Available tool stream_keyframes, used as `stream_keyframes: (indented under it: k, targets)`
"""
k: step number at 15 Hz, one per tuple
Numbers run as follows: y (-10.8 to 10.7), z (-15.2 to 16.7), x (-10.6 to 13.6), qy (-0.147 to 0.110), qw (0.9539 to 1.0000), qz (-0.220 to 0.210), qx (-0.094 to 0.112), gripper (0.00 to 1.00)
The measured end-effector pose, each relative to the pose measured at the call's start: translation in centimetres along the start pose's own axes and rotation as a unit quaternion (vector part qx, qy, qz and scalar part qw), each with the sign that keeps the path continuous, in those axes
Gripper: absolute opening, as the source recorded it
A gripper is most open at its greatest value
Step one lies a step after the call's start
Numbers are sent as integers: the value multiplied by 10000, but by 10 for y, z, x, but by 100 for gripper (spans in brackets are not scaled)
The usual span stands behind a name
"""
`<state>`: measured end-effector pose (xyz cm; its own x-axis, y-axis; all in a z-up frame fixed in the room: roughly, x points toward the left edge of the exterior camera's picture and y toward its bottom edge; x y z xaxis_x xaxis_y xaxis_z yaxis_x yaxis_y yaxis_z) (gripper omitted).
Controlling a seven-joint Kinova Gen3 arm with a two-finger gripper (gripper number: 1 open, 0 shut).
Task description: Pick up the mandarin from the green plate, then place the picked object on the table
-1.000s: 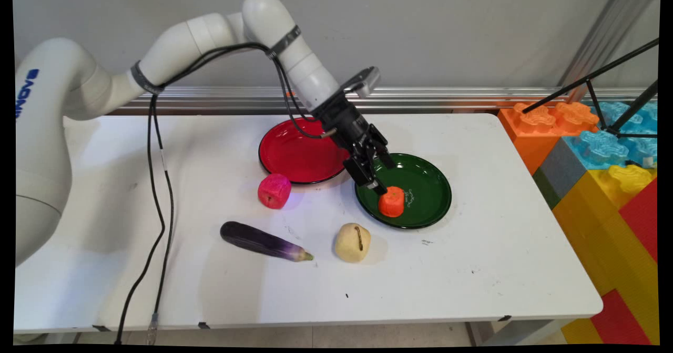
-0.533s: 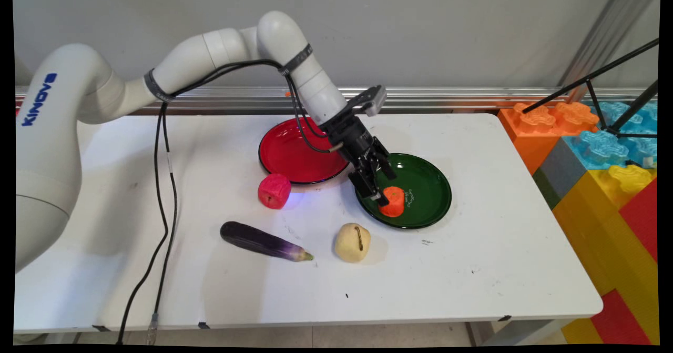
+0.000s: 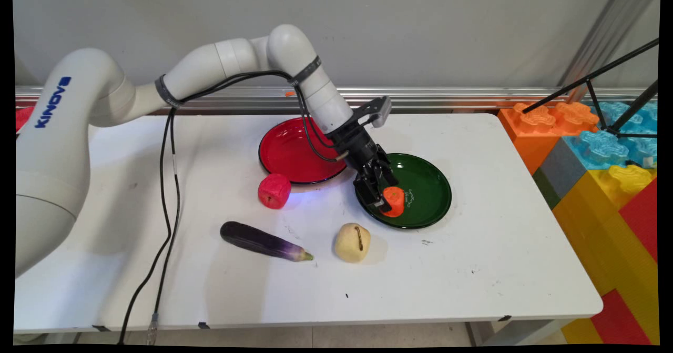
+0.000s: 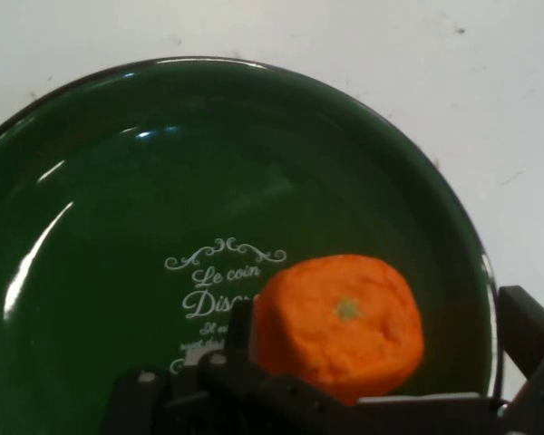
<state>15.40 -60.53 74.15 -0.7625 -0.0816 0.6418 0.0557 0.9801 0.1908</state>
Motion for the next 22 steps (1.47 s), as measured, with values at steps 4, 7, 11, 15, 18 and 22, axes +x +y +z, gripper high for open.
stream_keyframes:
  k: [4, 7, 11, 15, 18, 22]
  targets:
    - [-5, 8, -1, -29, 10000, -13, 22, 100]
    - [-9, 14, 0, -48, 10000, -28, 38, 100]
    - [-14, 21, 1, -46, 10000, -45, 58, 100]
    - [-19, 24, 3, -34, 9999, -99, 99, 0]
    - [-23, 22, 3, -26, 9998, -142, 129, 0]
    - [-24, 10, 6, 52, 9996, -204, 169, 0]
